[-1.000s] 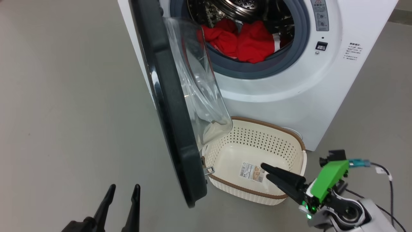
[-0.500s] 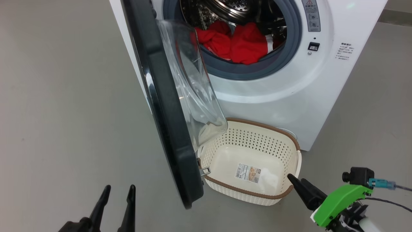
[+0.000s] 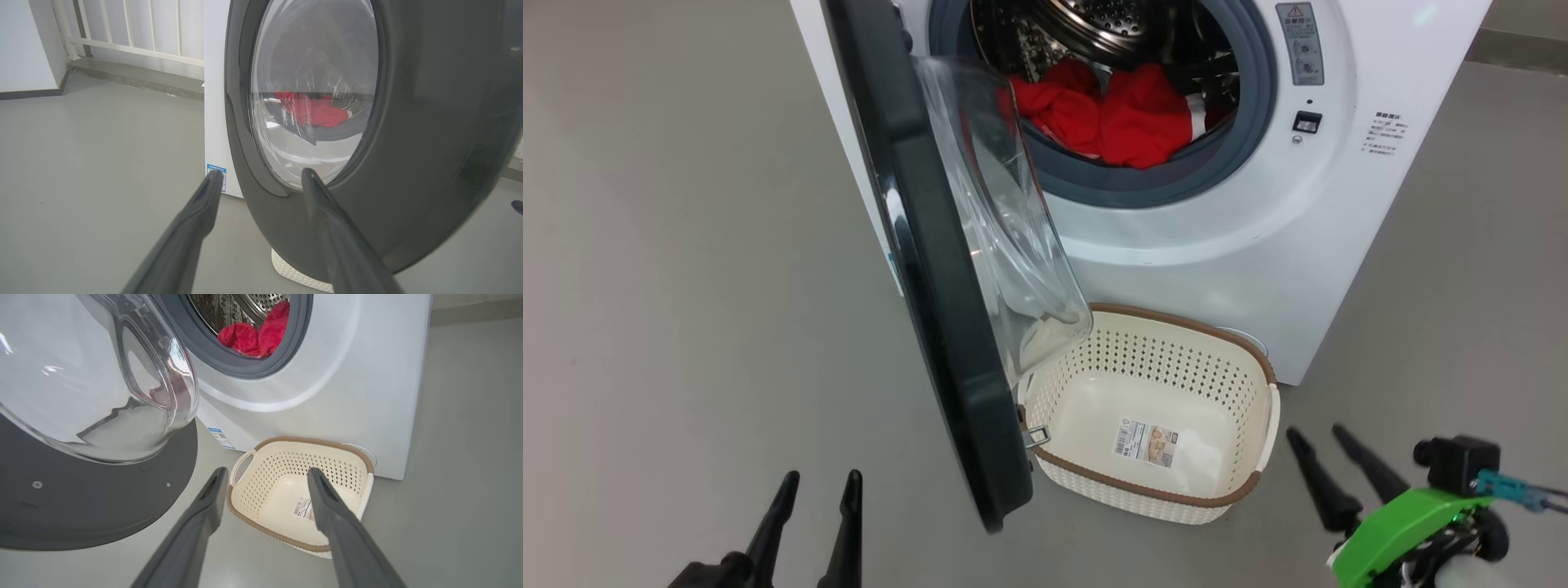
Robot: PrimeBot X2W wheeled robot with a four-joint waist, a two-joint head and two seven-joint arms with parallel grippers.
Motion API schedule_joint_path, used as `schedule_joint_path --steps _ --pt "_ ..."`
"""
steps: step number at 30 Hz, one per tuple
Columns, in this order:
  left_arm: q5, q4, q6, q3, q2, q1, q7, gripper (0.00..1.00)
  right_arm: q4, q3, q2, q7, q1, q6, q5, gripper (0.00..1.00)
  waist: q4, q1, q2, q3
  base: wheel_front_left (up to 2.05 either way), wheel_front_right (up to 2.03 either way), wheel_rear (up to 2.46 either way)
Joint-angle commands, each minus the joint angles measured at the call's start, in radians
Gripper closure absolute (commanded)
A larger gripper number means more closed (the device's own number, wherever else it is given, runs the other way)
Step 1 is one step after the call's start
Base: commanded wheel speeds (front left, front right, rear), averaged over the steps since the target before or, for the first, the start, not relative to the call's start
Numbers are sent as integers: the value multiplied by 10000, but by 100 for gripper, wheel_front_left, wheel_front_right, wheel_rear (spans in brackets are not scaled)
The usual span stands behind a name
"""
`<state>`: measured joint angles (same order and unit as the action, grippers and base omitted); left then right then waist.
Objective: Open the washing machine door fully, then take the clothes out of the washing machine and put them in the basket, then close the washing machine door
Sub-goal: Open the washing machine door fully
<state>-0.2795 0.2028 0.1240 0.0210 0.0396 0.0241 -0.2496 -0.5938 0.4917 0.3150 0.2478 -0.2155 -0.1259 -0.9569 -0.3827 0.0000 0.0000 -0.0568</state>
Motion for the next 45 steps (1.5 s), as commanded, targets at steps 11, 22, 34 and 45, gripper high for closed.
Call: schedule_joint_path --steps 11,22,34,45 --pt "120 -195 66 -283 106 12 -122 0 2281 -3155 -1082 138 1226 -48 4952 0 -15 0 0 192 0 0 0" --pt "88 -227 66 -224 106 89 -122 0 3341 -4499 -2007 138 2260 -48 6748 0 -77 0 0 274 0 0 0" --pt "68 -298 67 -216 106 68 -122 0 3499 -4577 -2159 139 2274 -48 6925 0 -55 0 0 198 0 0 0" --pt "-234 -1189 67 -469 106 -381 -122 100 3574 -4610 -2201 139 2245 -48 6983 0 -94 0 0 139 0 0 0"
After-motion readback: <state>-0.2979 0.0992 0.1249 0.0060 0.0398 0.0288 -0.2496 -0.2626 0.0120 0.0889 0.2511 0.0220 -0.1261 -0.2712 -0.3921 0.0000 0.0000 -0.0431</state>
